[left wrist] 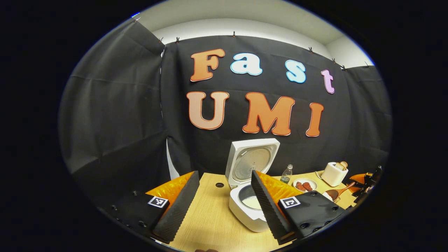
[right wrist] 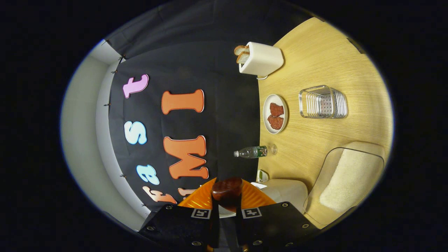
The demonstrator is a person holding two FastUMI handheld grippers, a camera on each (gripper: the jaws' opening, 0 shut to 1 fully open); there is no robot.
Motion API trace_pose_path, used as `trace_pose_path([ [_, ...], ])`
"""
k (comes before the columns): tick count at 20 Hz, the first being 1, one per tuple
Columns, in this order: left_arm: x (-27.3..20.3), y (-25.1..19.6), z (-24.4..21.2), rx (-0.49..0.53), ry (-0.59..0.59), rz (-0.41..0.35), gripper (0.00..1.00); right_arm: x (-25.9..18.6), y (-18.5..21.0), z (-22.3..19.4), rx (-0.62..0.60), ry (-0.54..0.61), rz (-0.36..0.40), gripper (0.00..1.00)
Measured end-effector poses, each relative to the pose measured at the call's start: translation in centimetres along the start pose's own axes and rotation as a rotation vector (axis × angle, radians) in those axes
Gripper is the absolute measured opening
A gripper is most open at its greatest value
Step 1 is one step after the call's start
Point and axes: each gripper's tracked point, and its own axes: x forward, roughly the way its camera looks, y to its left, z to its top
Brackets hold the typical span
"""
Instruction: Close the left gripper, press the button to open the rice cooker; take a wooden spoon from the chopstick holder with the right hand, scoop a spoonful of rice and pour it into the rice cooker, then put the wooden spoon back into the chopstick holder.
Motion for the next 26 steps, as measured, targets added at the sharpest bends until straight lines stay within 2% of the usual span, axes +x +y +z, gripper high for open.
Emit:
trace_pose_path([
  [1, 0.2, 0.2, 0.1, -0.001, -0.001, 0.004, 1.00, 0.6, 0.6, -0.4, -0.002, 0.009, 0.006, 0.18],
  [11, 1.5, 3.3, -0.1, 0.001, 0.011, 0.051, 1.00, 9.1, 5.2, -5.0, -0.028, 0.083, 0.034, 0.18],
  [19, 1.7, 7.0, -0.7, -0.005, 0.020, 0.116, 1.00, 15.2, 7.4, -9.1, -0.224, 0.105, 0.025, 0.18],
  [21, 1.4, 7.1, -0.8, -0.024, 0.020, 0.109, 1.00, 16.5, 7.6, -10.1, -0.288, 0.103, 0.016, 0.18],
  [26, 1.5, 8.0, -1.1, 0.001, 0.013, 0.123, 1.00, 17.6, 7.2, -11.3, -0.439, 0.096, -0.014, 0.18],
])
